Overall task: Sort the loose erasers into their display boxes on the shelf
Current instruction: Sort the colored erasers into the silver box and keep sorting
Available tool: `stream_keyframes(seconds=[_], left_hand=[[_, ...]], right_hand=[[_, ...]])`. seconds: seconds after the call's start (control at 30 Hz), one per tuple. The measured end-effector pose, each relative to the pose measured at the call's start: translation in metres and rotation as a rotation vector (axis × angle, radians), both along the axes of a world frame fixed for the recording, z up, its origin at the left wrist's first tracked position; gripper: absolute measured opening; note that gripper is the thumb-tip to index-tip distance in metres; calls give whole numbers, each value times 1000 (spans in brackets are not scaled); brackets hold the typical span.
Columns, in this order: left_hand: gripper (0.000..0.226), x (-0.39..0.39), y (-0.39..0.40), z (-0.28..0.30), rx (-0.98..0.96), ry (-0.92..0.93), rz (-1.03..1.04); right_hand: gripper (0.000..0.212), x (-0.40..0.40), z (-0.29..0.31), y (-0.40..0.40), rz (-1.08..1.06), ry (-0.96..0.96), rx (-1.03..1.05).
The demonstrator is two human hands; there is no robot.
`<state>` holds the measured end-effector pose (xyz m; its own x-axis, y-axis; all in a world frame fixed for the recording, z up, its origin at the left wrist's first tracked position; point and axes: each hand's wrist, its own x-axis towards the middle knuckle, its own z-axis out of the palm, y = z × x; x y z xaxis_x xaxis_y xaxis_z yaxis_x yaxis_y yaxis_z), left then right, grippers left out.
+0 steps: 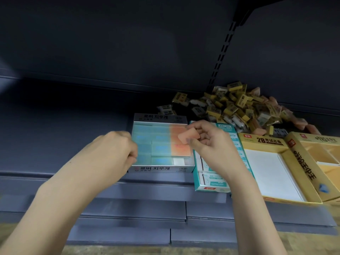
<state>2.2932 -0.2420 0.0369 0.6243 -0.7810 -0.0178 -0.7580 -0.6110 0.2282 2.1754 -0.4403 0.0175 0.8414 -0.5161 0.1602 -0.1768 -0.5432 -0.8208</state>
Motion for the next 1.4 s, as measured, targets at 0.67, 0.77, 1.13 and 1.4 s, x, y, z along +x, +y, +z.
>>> stream_keyframes(seconds=[0.67, 0.77, 1.13, 1.4], left_hand=[[29, 12, -18, 4, -135, -29, 78], [30, 11, -22, 2, -143, -22, 58], [26, 11, -29, -9, -117, 22, 5], [31, 13, -32, -7, -62, -30, -47]], right_hand=[[32, 41, 39, -30, 116, 221, -295], [26, 50, 47, -30, 200, 307, -283], [15, 71, 41, -30, 302, 450, -397], [18, 65, 35, -32, 371, 418, -482]])
